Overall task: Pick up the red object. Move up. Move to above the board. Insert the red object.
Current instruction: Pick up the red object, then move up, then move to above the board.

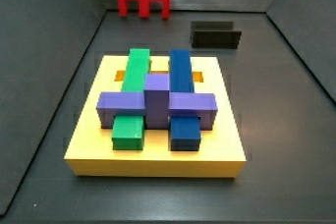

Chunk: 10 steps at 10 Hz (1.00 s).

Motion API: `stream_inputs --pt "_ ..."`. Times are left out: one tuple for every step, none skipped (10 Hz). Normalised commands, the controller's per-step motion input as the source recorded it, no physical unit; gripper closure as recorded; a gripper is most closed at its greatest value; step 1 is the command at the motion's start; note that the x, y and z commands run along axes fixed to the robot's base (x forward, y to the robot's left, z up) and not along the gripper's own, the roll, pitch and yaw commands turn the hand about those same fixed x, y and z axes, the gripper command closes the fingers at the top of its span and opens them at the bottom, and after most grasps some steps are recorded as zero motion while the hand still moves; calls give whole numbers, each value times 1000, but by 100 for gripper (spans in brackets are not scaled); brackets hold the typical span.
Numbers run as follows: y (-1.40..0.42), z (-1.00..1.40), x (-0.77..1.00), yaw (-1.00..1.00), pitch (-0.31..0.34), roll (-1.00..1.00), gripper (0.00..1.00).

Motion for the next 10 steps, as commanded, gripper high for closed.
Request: stream_inputs --pt "0 0 0 0 0 0 100" --pt "0 0 0 0 0 0 100" --pt "0 0 0 0 0 0 100" --pt "0 833 0 0 0 0 100" --pt "37 728 3 5 5 21 100" --pt "36 499 -8 3 24 44 100" --pt "17 235 18 5 29 62 100" --pt "0 1400 0 0 0 0 100" --pt "-15 1400 -39 4 30 -30 100" --pt "-15 1400 -55 3 28 -6 100"
